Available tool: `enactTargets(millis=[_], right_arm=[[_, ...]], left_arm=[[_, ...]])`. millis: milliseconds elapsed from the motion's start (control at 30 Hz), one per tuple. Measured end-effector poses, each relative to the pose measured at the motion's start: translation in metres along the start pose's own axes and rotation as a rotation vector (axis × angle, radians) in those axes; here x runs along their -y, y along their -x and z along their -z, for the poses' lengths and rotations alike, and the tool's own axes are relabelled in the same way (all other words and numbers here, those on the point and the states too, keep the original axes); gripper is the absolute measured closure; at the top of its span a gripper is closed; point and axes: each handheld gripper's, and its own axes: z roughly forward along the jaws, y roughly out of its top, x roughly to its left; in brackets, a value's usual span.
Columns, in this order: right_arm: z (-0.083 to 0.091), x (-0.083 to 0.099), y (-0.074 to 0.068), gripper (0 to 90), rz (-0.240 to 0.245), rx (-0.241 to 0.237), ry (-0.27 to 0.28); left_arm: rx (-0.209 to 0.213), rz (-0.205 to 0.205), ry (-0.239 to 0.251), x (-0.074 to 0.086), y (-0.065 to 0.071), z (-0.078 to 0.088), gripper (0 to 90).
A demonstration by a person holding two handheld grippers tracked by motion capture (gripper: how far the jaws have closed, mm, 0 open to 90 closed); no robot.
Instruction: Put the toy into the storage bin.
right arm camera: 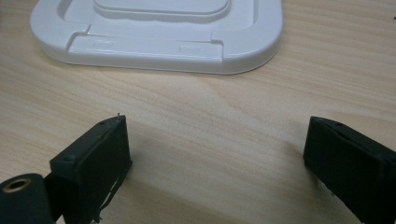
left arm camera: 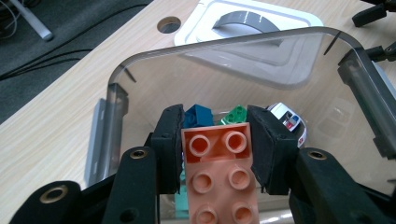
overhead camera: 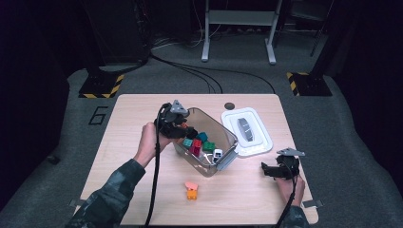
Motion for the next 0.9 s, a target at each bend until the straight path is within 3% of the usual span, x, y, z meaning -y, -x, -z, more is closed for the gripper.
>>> enactTargets(millis=[467,800,900], right_arm=[[0.0,0.0,0.0,6.4,0.0,0.0,0.0],[0.0,0.0,0.0,6.4,0.001,0.0,0.0],[0.0,0.0,0.0,6.4,0.0,-0.001,0.0]], left_arm=[[0.018,0.016,-0.017,0.004,0.006,-0.033,57.9],[0.035,0.019,-0.057,0.011,0.005,-0.042,57.2],[0.044,0.026,-0.064,0.012,0.005,-0.042,53.1]])
